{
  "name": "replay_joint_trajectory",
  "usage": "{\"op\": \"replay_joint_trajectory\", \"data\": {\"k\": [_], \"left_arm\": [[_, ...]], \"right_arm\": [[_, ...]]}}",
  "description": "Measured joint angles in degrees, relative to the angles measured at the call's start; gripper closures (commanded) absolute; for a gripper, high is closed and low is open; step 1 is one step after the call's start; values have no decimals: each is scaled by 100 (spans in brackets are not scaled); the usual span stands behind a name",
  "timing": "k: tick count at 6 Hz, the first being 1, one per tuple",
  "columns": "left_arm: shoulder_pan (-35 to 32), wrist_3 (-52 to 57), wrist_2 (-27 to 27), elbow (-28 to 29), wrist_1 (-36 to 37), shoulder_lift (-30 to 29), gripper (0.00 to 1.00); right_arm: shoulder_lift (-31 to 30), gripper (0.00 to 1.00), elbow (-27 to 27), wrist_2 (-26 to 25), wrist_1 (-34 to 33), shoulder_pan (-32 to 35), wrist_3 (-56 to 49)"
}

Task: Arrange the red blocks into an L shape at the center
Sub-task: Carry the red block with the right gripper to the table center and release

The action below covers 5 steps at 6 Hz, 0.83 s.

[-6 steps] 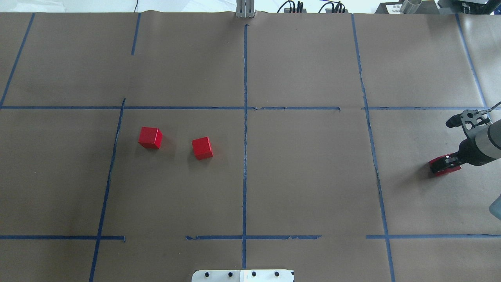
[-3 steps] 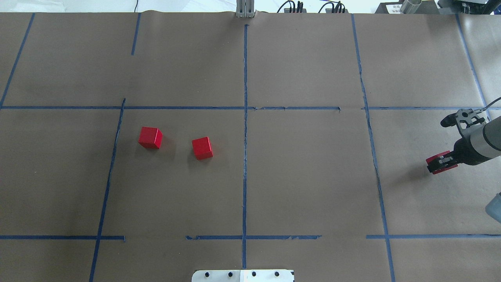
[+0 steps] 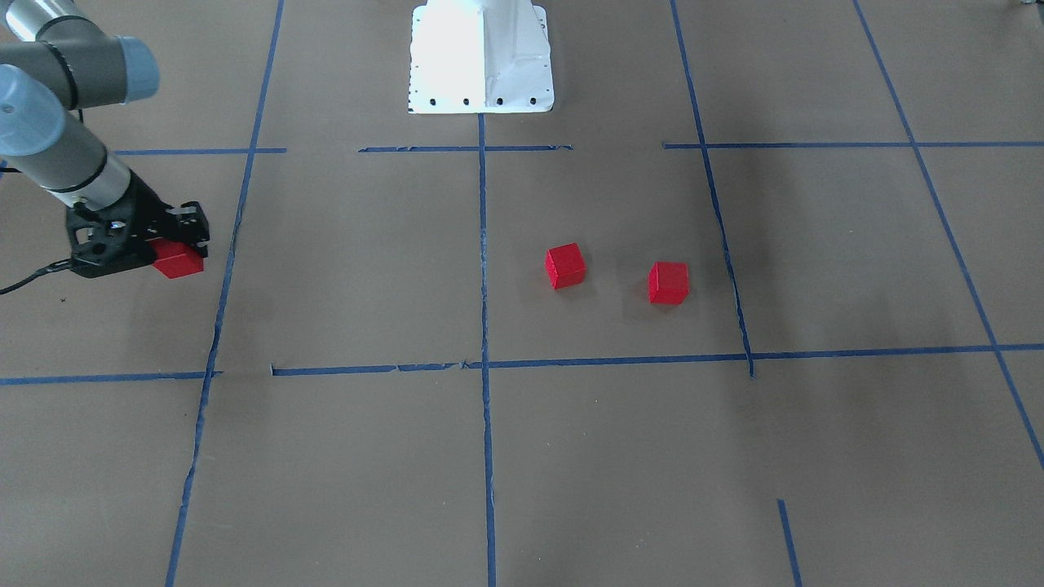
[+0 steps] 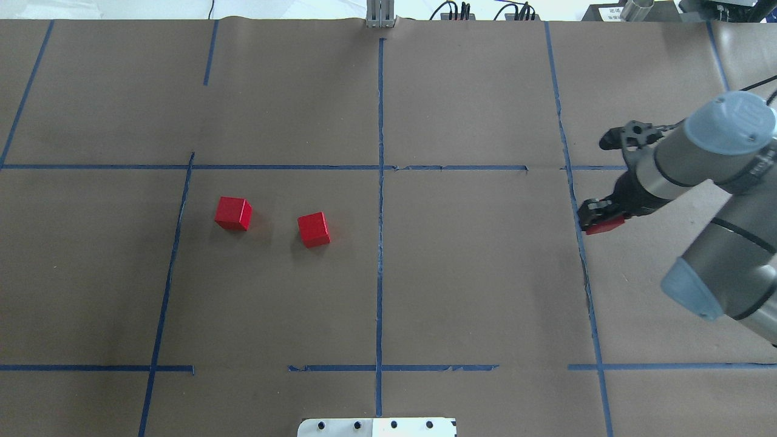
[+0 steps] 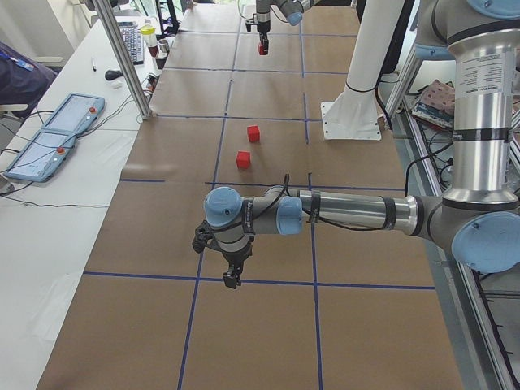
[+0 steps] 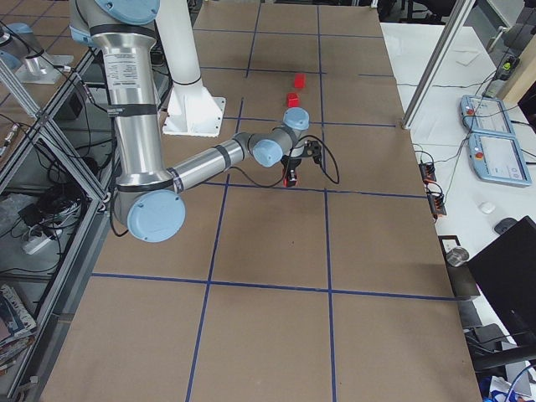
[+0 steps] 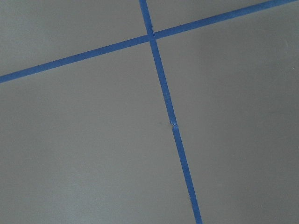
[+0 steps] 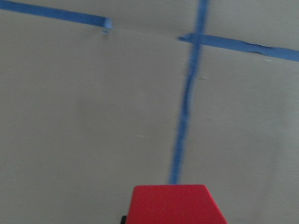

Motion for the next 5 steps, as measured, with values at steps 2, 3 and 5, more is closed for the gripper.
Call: {"op": "replay_joint_trajectory", "data": {"k": [2,3,5], "left_arm": [[-1,0,0,0,0,0,0],[3,0,0,-3,0,0,0],[5,0,0,-11,0,1,0]], "right_arm": [[1565,77,-348,-575,-587,-882,1474],[2236,76,-791,-856,-668,-1217,2021],[3314,74,-1899,-1380,-663,-1696,2676]]}}
